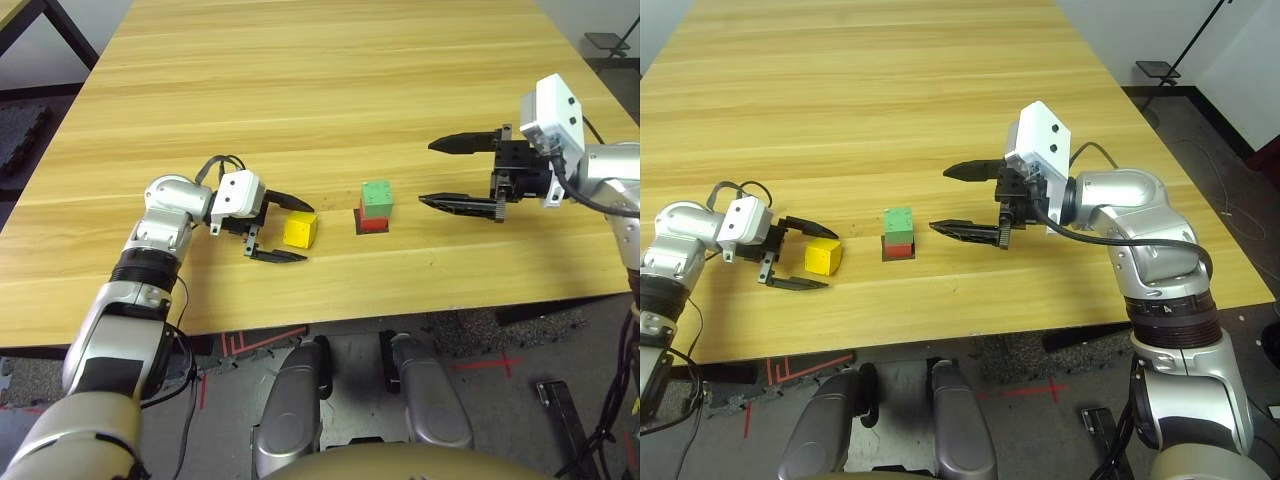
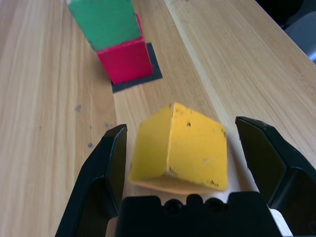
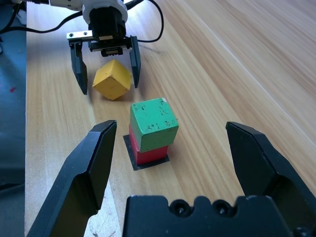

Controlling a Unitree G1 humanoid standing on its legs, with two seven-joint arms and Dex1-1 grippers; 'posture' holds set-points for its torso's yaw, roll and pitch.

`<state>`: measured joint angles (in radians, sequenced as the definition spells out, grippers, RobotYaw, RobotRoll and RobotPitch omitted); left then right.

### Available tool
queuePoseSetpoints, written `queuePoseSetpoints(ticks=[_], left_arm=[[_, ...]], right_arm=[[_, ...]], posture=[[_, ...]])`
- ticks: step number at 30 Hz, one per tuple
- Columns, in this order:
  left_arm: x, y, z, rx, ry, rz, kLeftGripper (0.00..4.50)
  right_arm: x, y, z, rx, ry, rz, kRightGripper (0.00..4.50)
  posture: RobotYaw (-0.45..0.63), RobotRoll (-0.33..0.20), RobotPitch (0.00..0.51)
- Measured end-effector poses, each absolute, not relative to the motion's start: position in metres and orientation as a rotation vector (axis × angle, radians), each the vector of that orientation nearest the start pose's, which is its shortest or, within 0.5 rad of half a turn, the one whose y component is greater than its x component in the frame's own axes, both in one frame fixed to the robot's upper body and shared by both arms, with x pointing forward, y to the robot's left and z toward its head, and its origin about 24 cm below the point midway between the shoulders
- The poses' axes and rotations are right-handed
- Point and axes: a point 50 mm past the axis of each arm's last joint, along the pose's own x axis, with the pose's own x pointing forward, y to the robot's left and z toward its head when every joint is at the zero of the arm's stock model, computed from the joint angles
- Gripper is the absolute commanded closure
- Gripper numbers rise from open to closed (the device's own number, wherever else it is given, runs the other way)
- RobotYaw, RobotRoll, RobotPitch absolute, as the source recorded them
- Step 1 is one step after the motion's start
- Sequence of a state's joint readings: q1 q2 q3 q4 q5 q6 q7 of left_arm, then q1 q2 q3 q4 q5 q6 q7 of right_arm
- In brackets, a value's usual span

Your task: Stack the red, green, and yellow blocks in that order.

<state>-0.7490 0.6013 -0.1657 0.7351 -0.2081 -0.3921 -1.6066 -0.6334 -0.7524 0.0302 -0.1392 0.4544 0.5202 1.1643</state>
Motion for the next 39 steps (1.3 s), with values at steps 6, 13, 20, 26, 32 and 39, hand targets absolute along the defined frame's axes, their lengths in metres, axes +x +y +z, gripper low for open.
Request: queuePoseSetpoints(ticks=[6,13,20,26,32,39], left_arm=[[0.325,0.201,0.137,0.65,0.038,-1.545,0.01],[0.327,0.2,0.14,0.649,0.035,-1.545,0.01],[0.328,0.201,0.141,0.646,0.037,-1.539,0.63],[0.33,0.202,0.141,0.638,0.045,-1.533,2.41],[0.331,0.202,0.141,0.646,0.04,-1.531,2.42],[0.336,0.198,0.153,0.643,0.047,-1.528,2.42]], right_arm=[[0.288,-0.178,0.223,-0.422,0.019,1.24,0.0],[0.288,-0.177,0.223,-0.42,0.016,1.239,0.0],[0.289,-0.176,0.222,-0.413,0.01,1.244,0.0],[0.289,-0.175,0.222,-0.412,0.008,1.245,0.0],[0.289,-0.175,0.223,-0.414,0.006,1.245,0.0],[0.289,-0.175,0.223,-0.414,0.006,1.245,0.0]], posture=[[0.15,-0.002,0.214],[0.16,0.001,0.214],[0.17,0.002,0.218],[0.16,0.001,0.22],[0.16,-0.002,0.221],[0.16,0.009,0.215]])
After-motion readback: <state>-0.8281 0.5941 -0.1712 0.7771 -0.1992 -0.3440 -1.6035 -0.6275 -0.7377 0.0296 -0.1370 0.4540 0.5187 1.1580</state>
